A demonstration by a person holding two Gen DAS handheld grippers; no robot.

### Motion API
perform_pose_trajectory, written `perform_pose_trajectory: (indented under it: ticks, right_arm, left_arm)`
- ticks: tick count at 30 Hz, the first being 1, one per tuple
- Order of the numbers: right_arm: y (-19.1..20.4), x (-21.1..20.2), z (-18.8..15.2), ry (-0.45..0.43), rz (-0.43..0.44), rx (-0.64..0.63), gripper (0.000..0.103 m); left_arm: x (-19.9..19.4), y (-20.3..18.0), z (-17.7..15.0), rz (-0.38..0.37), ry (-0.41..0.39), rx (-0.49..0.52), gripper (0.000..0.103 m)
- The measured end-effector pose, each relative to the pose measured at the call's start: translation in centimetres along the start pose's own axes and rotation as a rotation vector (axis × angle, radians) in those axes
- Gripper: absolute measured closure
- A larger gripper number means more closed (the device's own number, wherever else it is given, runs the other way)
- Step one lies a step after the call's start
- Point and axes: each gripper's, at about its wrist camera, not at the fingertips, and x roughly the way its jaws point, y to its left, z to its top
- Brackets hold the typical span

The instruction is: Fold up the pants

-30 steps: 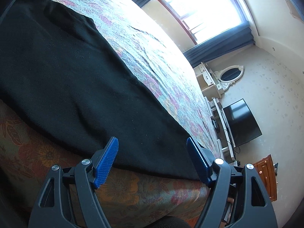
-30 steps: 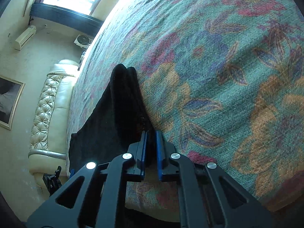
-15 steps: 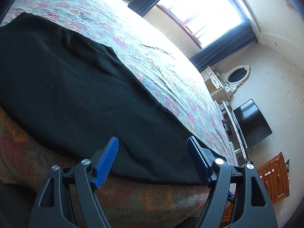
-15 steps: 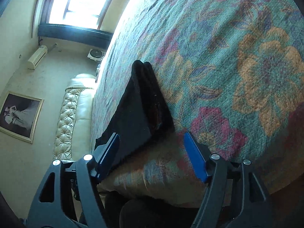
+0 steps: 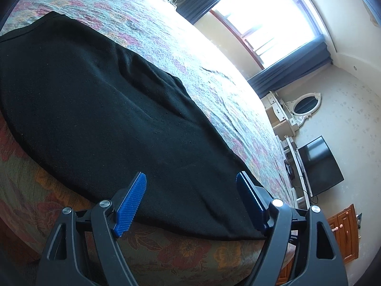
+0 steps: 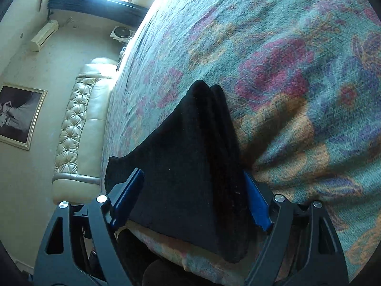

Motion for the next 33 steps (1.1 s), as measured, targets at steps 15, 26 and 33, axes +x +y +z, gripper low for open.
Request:
perform_pose_trajectory:
  ticks: [15,26,33]
  right_arm:
    - [5.6,-3.8,-0.7,-0.069,-0.086,-0.026,0.091]
    - [17.9,-4.1,-2.2,-0.095,-0.149,-0.160,0.091]
    - [26.0,-1.3,-4.3,-0.071,-0.174,-0.283,0.091]
  left_arm:
    - [-1.1,2.2,2.1,0.047,0.004,-0.011,0.026]
    - [-1.2,1.6,2.9,0.079,0.025,0.038,0.018]
    - [0.2,0.5,2.1,0.271,0.114,0.149,0.018]
